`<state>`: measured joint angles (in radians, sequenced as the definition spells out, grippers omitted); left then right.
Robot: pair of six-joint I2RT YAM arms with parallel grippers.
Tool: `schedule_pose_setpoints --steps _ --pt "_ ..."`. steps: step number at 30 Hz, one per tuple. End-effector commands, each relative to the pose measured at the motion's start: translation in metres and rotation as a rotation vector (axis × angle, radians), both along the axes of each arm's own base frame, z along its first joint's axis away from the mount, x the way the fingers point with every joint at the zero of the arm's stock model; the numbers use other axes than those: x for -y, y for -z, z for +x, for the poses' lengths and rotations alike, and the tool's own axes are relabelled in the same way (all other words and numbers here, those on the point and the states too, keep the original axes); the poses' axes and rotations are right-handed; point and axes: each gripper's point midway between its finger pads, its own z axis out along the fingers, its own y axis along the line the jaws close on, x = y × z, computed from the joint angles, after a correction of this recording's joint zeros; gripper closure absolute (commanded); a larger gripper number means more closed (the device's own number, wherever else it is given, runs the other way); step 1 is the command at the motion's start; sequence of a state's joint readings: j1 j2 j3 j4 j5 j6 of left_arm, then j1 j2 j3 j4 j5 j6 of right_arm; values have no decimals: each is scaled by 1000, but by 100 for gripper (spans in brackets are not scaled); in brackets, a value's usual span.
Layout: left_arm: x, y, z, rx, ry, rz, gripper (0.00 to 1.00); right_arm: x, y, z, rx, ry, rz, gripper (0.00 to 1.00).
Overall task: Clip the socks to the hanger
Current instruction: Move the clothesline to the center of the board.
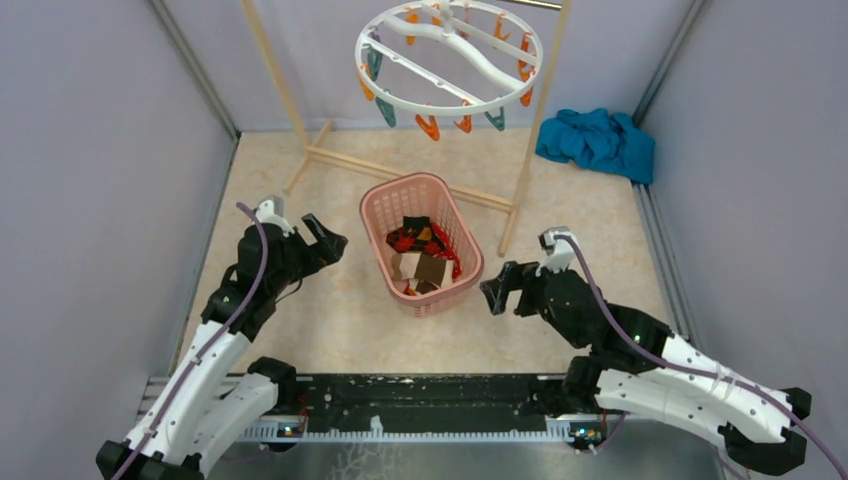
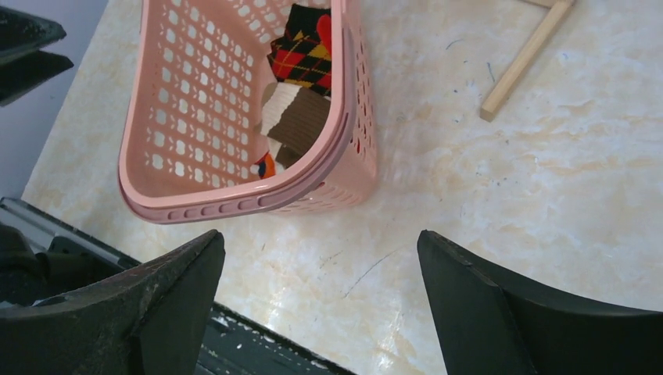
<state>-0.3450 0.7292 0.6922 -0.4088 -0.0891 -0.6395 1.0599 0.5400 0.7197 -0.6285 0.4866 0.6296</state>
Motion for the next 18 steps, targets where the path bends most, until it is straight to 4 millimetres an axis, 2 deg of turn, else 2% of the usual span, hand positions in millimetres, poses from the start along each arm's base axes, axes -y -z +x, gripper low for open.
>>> schedule_pose_setpoints --steps 1,6,10,16,18 --pt "-3 4 -2 2 -2 27 2 10 -27 12 58 88 43 7" --pt "-4 2 -1 13 2 38 2 5 -20 22 29 106 -16 7" --pt "-5 1 0 19 2 47 2 12 -8 47 -64 177 -5 12" --pt "-9 4 1 14 -14 69 2 64 -25 96 -66 334 26 20" --pt "-10 5 0 7 -18 68 2 72 -18 107 -97 340 11 20"
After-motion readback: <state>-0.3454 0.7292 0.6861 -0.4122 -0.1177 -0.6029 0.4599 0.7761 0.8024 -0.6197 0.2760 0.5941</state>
